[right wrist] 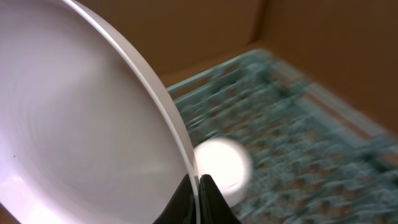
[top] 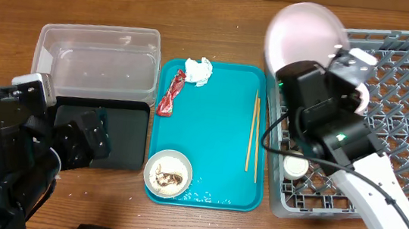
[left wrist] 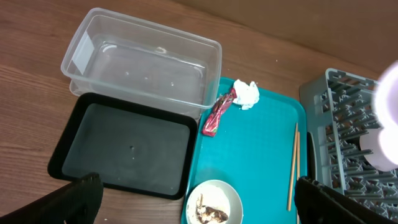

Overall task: Sort waste into correct bins and load items into the dishwasher
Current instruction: 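Lift the white plate and stand it upright in the rack's right side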

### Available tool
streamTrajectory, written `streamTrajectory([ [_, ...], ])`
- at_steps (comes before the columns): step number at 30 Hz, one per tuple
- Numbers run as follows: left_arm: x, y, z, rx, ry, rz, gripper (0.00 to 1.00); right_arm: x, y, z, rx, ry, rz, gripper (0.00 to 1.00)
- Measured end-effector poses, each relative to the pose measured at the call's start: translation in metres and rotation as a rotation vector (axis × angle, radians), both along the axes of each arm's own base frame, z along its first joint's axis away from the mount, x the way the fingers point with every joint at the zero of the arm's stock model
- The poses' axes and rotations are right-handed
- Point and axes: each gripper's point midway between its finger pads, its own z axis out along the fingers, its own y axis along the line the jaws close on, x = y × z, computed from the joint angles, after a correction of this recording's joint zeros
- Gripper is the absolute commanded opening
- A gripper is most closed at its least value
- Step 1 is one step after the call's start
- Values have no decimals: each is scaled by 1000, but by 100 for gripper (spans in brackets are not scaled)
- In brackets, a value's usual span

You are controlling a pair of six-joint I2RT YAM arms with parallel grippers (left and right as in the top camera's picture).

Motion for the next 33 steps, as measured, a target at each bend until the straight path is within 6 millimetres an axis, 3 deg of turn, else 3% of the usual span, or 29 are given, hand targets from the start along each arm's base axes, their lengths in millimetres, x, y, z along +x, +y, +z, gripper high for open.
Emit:
streamTrajectory([
  [3, 0, 0, 0, 0, 0, 0, 100, -4, -52, 2, -145, 53, -165, 4],
  [7, 0, 0, 0, 0, 0, 0, 100, -4, -95, -13, -187, 137, -287, 4],
  [9, 0, 0, 0, 0, 0, 0, 100, -1, -104, -25, -199, 190, -307, 4],
  [15, 0, 0, 0, 0, 0, 0, 100, 16, -100, -71, -212, 338, -275, 4],
  [21, 0, 0, 0, 0, 0, 0, 100, 20, -93, -93, -176, 407, -235, 4],
  [26, 0, 0, 0, 0, 0, 0, 100, 25, -90, -96, -158, 395, -223, 4],
  [33, 0, 0, 0, 0, 0, 0, 100, 49, -89, -79, -183, 284, -215, 4],
])
